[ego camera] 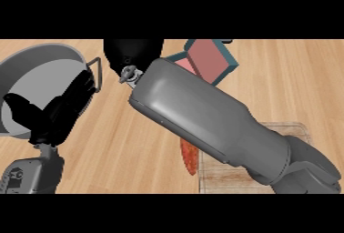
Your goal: Pick the tomato from the cutting board and place it in the cardboard box
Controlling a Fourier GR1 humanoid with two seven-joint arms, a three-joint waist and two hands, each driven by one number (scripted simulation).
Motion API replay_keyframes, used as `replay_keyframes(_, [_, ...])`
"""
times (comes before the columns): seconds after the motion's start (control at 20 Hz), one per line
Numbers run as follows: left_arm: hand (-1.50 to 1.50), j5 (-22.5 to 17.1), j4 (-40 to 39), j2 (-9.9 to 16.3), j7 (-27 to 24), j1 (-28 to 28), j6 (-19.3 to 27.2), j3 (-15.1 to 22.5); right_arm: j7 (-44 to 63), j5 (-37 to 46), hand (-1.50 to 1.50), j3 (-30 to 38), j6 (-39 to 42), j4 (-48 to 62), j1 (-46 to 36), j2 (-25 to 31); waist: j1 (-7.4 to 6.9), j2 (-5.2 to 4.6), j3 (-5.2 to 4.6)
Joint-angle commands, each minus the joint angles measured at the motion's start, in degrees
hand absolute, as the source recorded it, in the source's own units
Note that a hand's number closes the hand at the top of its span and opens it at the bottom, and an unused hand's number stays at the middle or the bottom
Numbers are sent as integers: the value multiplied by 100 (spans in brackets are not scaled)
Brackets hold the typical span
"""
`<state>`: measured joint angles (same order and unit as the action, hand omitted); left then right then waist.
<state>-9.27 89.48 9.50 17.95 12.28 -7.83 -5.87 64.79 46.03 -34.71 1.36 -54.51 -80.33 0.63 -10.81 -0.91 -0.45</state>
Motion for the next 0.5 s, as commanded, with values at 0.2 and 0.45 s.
replay_keyframes(0.2, [0, 42, 123, 38, -14, -160, 83, -78, 1301, -8, 150, 200, -374, 1006, -1068, -60, 233, 24, 7])
replay_keyframes(0.45, [0, -116, 24, 171, -28, -152, -6, -291, 1120, -259, 150, 1, -559, 1511, -1132, -60, 344, -14, 9])
